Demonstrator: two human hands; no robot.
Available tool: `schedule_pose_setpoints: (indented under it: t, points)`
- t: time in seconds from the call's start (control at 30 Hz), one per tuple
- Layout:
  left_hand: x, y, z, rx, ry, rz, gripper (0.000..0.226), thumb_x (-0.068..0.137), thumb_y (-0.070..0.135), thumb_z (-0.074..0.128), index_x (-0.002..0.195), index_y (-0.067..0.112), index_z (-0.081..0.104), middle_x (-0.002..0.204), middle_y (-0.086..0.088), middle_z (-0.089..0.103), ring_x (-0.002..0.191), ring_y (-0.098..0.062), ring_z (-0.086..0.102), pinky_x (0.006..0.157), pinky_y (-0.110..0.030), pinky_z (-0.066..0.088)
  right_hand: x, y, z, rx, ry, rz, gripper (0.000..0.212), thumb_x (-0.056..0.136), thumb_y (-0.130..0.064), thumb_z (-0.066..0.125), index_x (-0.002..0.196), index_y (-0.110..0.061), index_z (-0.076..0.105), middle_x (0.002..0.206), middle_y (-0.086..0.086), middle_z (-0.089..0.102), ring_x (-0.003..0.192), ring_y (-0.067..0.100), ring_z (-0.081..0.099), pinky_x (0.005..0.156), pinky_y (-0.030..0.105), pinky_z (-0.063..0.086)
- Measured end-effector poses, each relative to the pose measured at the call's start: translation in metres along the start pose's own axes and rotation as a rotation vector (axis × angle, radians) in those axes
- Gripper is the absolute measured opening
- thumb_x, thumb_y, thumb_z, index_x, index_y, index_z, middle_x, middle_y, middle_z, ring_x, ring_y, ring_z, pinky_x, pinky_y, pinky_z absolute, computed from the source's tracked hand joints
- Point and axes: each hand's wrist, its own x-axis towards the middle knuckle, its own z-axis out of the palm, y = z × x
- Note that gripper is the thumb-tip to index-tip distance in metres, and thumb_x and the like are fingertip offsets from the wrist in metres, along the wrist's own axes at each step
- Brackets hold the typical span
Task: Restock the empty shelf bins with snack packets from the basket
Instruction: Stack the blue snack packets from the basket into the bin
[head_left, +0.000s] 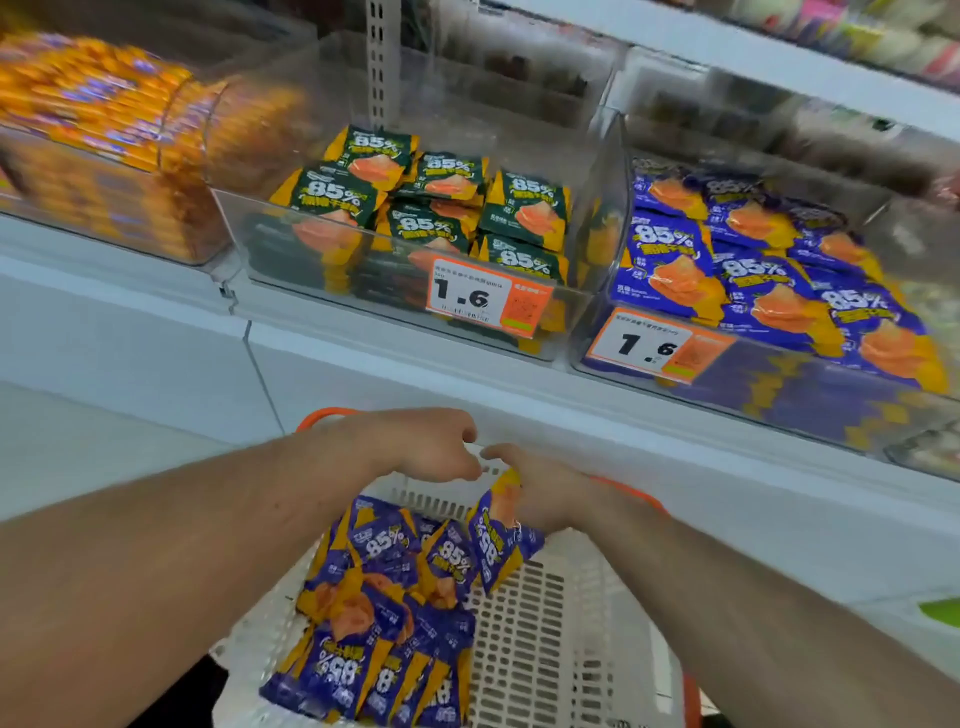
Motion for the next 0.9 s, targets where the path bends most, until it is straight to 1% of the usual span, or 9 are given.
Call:
schedule_pose_setpoints:
  t: [0.1,0.23,0.37,0.47,0.57,0.7,0.77,0.83,0.9]
  points:
    - [-0.009,0.010,0.000,-0.154,0.092,-0.048,0.075,0.094,0.044,0.058,0.152,0.013,0.022,0.156,-0.007,0.031,0.135,-0.024,0.040,0.104,-0.032,0.038,-0.039,-0.009,-0.043,0.074,0.064,-0.042,0.061,0.086,-0.004,0.055,0.140,-0.032,0.044,0.133,-0.001,0.050,0.095,0.019,0.061,0.071,0.030,0.054]
    - [-0.022,0.020,-0.001,-0.392,0.040,-0.111,0.078,0.090,0.057,0.057,0.148,0.015,0.029,0.147,-0.007,0.042,0.124,-0.025,0.050,0.093,-0.038,0.046,-0.088,-0.008,-0.081,0.358,0.167,-0.151,0.057,0.072,0.008,0.064,0.111,-0.033,0.062,0.104,0.005,0.062,0.076,0.010,0.058,0.061,0.027,0.047]
    - [-0.029,0.032,0.003,-0.849,0.025,0.066,0.020,0.096,0.023,0.061,0.115,0.017,0.058,0.111,-0.003,0.072,0.099,-0.020,0.068,0.088,-0.044,0.056,-0.115,-0.005,-0.102,0.587,0.241,-0.271,0.059,0.062,0.006,0.068,0.109,-0.029,0.064,0.100,0.013,0.068,0.085,0.018,0.062,0.073,0.039,0.048]
    - [-0.030,0.048,0.001,-1.039,0.174,0.171,0.028,0.091,0.006,0.065,0.116,0.015,0.057,0.104,-0.007,0.074,0.094,-0.023,0.072,0.081,-0.044,0.059,-0.130,-0.003,-0.113,0.695,0.348,-0.292,0.047,0.072,0.013,0.070,0.101,-0.023,0.064,0.093,0.012,0.068,0.086,0.029,0.065,0.083,0.058,0.050]
    - [-0.029,0.065,-0.009,-1.031,0.275,0.248,0.036,0.089,0.004,0.068,0.120,0.015,0.054,0.104,-0.007,0.073,0.091,-0.023,0.073,0.074,-0.040,0.059,-0.144,0.001,-0.123,0.611,0.482,-0.277,0.040,0.076,0.005,0.074,0.092,-0.031,0.067,0.107,0.006,0.066,0.096,0.042,0.064,0.080,0.063,0.050]
    - [-0.030,0.097,-0.033,-1.036,0.464,0.381,0.025,0.090,0.008,0.067,0.111,0.015,0.056,0.094,0.001,0.075,0.079,-0.011,0.072,0.073,-0.031,0.059,-0.160,0.006,-0.136,0.608,0.715,-0.339,0.030,0.082,0.001,0.072,0.089,-0.028,0.069,0.104,-0.002,0.069,0.099,0.026,0.066,0.086,0.047,0.056]
    - [-0.026,0.113,-0.044,-0.906,0.707,0.413,0.025,0.093,0.014,0.063,0.115,0.017,0.053,0.089,0.010,0.069,0.069,0.003,0.065,0.065,-0.019,0.054,-0.161,0.016,-0.145,0.724,0.910,-0.325,0.032,0.082,0.000,0.071,0.086,-0.031,0.071,0.103,-0.002,0.071,0.094,0.023,0.068,0.085,0.046,0.056]
    - [-0.015,0.122,-0.050,-0.625,1.002,0.435,0.036,0.091,0.018,0.062,0.125,0.016,0.053,0.098,0.008,0.062,0.082,-0.004,0.061,0.077,-0.028,0.053,-0.158,0.028,-0.154,0.875,1.129,-0.289,0.034,0.080,-0.001,0.068,0.085,-0.035,0.071,0.098,-0.003,0.070,0.084,0.018,0.065,0.080,0.051,0.057]
    - [-0.003,0.129,-0.048,-0.301,1.156,0.426,0.051,0.086,0.021,0.066,0.134,0.016,0.051,0.122,-0.002,0.055,0.111,-0.020,0.054,0.096,-0.040,0.046,-0.152,0.039,-0.163,0.958,1.279,-0.254,0.032,0.077,-0.008,0.066,0.087,-0.038,0.070,0.092,-0.002,0.069,0.076,0.019,0.059,0.076,0.051,0.055]
